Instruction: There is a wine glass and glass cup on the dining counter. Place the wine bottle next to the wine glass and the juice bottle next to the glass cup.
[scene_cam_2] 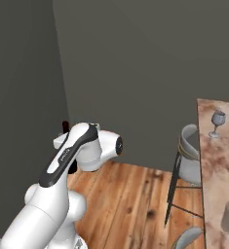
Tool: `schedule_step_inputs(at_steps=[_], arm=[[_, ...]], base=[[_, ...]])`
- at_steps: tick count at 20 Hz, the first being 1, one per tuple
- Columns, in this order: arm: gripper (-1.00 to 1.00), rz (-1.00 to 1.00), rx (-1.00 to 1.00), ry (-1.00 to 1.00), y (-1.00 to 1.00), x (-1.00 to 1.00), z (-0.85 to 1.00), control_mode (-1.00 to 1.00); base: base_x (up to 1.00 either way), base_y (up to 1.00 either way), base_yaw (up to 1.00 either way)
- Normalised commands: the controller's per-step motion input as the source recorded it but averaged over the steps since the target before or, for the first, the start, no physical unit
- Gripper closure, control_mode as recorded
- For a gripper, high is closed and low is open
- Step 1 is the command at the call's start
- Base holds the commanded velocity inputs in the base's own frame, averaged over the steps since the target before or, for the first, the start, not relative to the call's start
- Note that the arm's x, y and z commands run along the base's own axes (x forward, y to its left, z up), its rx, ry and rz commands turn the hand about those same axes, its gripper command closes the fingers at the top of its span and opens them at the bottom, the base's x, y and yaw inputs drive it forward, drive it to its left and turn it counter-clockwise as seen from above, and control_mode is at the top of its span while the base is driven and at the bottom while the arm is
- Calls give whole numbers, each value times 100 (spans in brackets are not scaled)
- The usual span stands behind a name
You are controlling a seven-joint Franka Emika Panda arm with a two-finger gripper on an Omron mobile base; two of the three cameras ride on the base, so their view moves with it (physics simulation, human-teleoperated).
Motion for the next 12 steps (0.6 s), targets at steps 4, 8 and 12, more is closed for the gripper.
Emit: schedule_step_inputs(at_steps=[4, 8, 12], arm=[[100, 0, 0, 0, 0, 0, 0, 100], [100, 0, 0, 0, 0, 0, 0, 100], [100, 0, 0, 0, 0, 0, 0, 100]], base=[[94, 7, 0], [84, 17, -19], [53, 30, -62]])
